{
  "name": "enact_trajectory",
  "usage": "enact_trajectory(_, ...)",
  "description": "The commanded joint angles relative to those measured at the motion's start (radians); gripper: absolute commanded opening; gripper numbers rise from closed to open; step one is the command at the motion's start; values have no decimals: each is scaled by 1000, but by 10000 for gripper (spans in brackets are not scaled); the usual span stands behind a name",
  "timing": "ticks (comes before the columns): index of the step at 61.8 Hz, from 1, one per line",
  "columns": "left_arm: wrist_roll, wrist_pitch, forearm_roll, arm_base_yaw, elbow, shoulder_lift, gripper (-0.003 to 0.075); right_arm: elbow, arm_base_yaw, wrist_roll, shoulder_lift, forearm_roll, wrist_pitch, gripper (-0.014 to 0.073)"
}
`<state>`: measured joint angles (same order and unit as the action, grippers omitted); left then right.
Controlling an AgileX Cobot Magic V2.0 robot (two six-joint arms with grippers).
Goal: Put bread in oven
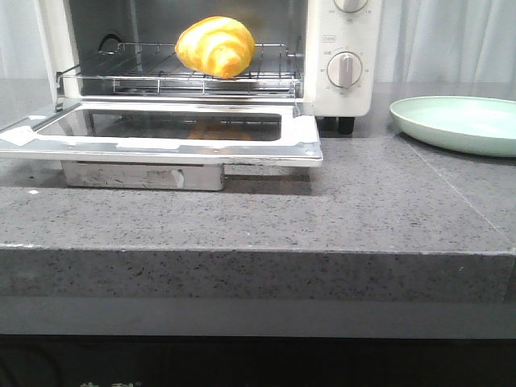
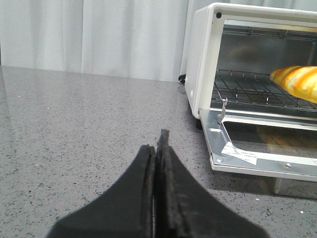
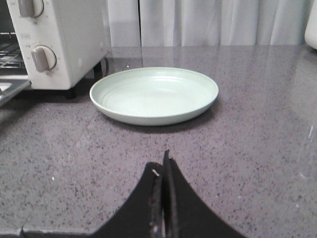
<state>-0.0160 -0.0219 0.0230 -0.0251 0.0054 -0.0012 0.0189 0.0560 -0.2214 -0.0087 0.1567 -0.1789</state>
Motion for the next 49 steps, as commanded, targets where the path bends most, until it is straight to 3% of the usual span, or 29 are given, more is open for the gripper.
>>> enact_trajectory(1, -4, 87, -1, 2, 30, -28, -18, -11, -6, 6, -23, 12, 135, -67)
enact_trajectory(6, -4, 87, -1, 2, 30, -28, -18, -48, -6, 5, -23, 12, 194, -67)
enact_trajectory(40, -4, 87, -1, 2, 30, -28, -18, -45, -6, 6, -23, 10, 189, -67)
enact_trajectory(49, -4, 87, -1, 2, 30, -28, -18, -45, -6, 112, -23, -157, 192, -67)
